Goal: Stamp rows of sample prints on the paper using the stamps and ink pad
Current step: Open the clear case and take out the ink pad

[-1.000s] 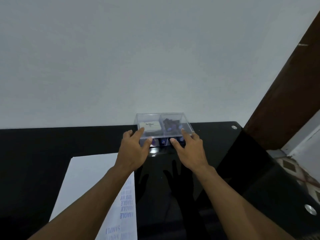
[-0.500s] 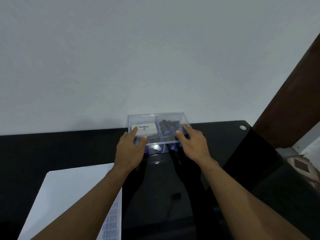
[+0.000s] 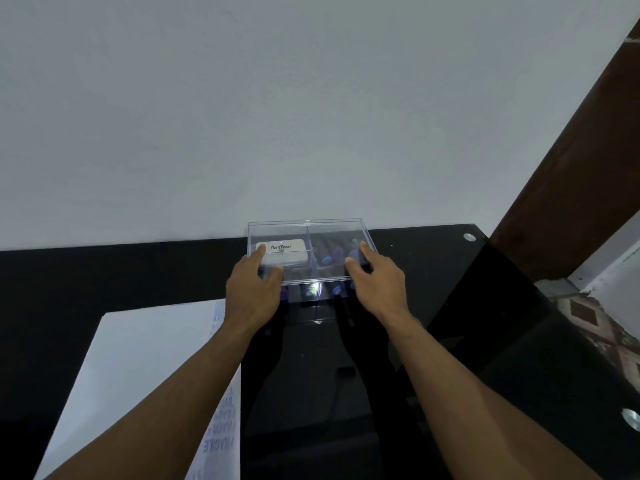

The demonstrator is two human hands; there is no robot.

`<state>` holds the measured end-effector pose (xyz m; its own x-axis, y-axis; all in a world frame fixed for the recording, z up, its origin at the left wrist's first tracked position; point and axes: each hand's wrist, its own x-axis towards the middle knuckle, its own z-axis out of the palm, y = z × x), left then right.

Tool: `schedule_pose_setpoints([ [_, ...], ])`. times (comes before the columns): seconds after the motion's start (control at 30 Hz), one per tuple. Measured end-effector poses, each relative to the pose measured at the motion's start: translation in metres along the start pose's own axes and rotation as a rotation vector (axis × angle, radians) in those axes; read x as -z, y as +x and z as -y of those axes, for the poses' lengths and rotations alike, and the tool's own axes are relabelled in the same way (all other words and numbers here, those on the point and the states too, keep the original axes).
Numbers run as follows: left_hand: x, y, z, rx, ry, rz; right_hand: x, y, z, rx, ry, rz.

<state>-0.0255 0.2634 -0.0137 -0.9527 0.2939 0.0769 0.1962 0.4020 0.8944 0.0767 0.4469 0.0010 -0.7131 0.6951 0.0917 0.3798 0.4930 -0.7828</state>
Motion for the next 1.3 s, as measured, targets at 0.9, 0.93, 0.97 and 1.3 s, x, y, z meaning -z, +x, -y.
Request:
schedule_pose_setpoints([
  [0.9,0.062,-0.216,0.028,0.022,0.024,0.017,0.042,-0.221,-0.007,-0.031,0.011,-0.065],
  [0.93,0.062,-0.218,0.028,0.022,0.022,0.019,0.043,-0.223,-0.007,-0.032,0.011,-0.066],
  [0.97,0.062,-0.221,0.027,0.021,0.023,0.020,0.044,-0.225,-0.008,-0.030,0.008,-0.067],
  [1.3,0.061,-0.229,0.027,0.033,0.069,0.043,0.044,-0.233,-0.015,-0.043,0.011,-0.058],
])
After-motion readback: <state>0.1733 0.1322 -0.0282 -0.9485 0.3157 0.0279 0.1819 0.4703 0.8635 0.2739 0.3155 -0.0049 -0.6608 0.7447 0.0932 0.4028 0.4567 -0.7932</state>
